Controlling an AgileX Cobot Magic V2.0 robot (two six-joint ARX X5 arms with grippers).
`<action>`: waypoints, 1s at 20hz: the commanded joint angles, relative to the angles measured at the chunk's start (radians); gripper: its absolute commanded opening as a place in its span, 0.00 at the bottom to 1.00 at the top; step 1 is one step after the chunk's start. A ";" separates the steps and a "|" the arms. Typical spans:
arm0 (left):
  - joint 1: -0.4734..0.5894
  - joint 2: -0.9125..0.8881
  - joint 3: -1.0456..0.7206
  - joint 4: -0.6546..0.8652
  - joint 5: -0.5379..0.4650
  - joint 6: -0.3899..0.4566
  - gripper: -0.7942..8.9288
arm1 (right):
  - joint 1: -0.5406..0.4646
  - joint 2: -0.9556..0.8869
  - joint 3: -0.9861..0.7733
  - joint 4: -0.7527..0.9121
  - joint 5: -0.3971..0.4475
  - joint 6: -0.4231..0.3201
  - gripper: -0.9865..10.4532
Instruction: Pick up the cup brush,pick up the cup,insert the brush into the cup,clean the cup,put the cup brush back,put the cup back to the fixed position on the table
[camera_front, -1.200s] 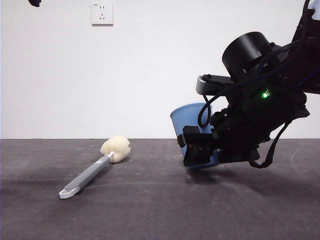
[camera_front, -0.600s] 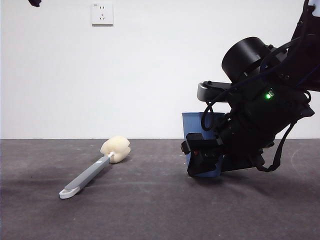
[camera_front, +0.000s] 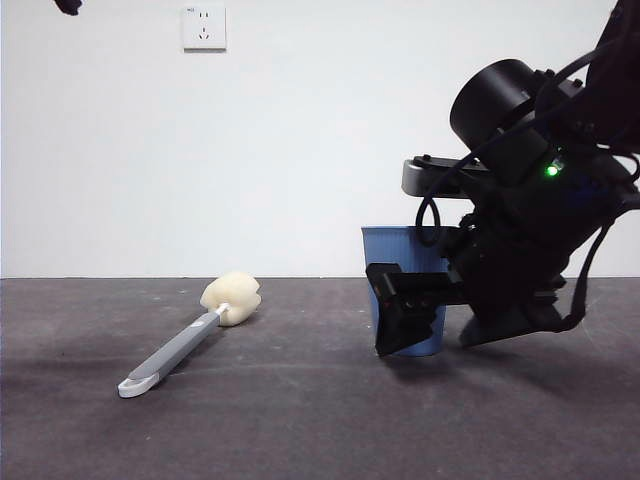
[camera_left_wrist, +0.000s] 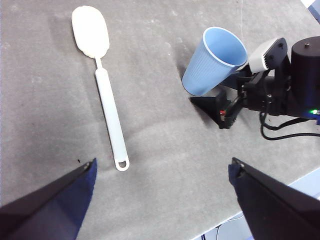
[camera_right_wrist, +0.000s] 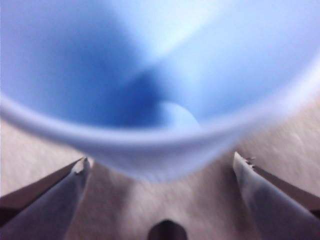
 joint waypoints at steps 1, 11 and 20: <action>-0.001 -0.002 -0.004 -0.003 -0.006 0.012 0.53 | 0.002 -0.031 -0.010 -0.076 -0.002 0.018 0.53; -0.001 -0.003 -0.004 -0.060 0.015 0.079 0.53 | 0.062 -0.662 -0.007 -0.742 -0.171 0.118 0.53; -0.001 -0.002 -0.004 -0.108 0.231 0.184 0.53 | 0.068 -1.038 0.101 -1.189 -0.344 0.212 0.53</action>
